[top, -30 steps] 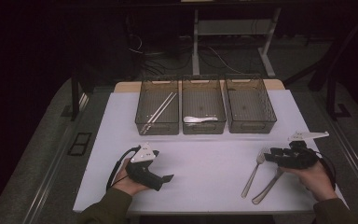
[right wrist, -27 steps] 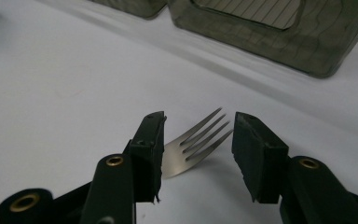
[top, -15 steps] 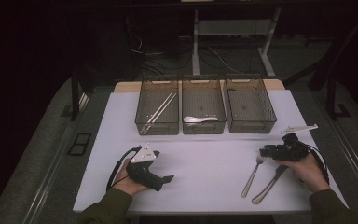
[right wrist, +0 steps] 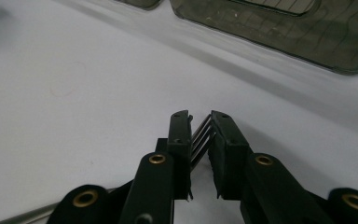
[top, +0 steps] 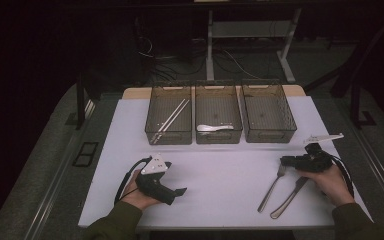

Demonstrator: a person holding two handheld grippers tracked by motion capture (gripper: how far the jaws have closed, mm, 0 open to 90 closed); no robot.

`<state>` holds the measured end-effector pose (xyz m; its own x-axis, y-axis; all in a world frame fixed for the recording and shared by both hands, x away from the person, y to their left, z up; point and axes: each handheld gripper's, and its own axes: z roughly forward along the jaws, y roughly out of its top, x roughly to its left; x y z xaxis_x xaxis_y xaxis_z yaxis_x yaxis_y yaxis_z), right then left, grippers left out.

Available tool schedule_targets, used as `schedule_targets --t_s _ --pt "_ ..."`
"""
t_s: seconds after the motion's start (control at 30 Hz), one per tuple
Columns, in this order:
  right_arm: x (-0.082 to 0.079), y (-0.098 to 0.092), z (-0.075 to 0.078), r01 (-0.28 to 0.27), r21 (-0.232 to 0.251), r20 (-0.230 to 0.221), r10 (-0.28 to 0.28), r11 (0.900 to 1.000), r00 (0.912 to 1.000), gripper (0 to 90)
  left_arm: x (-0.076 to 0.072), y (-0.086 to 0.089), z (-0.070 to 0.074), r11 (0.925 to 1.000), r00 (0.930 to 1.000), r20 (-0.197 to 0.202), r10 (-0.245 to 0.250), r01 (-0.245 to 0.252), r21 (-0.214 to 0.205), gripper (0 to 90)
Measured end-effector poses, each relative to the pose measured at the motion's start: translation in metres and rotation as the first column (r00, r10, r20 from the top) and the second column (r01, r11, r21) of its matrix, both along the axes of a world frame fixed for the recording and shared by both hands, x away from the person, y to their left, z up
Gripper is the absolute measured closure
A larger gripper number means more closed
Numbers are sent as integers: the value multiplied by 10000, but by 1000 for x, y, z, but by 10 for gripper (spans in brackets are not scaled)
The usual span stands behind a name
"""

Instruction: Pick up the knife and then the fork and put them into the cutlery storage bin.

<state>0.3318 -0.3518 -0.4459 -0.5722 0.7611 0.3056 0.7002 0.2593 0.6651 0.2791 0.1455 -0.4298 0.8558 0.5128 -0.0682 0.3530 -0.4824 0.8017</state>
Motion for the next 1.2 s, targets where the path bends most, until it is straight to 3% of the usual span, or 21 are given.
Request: schedule_targets --t_s 0.13,0.4,0.63,0.97,1.2 --pt "0 -1 2 2 228 113 -5 9997 9999 811 0 0 0 10000 10000 -2 3 -3 -3 0" --pt "-3 -3 14 -87 1226 596 14 9924 9982 852 0 0 0 10000 10000 3 2 -2 -33 0" --pt "-6 -4 34 -233 2279 1308 -69 9734 9914 891 0 1 0 9999 10000 12 -18 18 -108 0" --pt "-10 -5 61 143 2274 2305 -681 9737 9707 893 2 5 0 9993 10000 -51 62 -64 -373 0" --pt "-5 -10 82 589 2235 2898 -1241 9729 9490 893 2 6 0 9991 10000 -66 73 -76 -420 0"
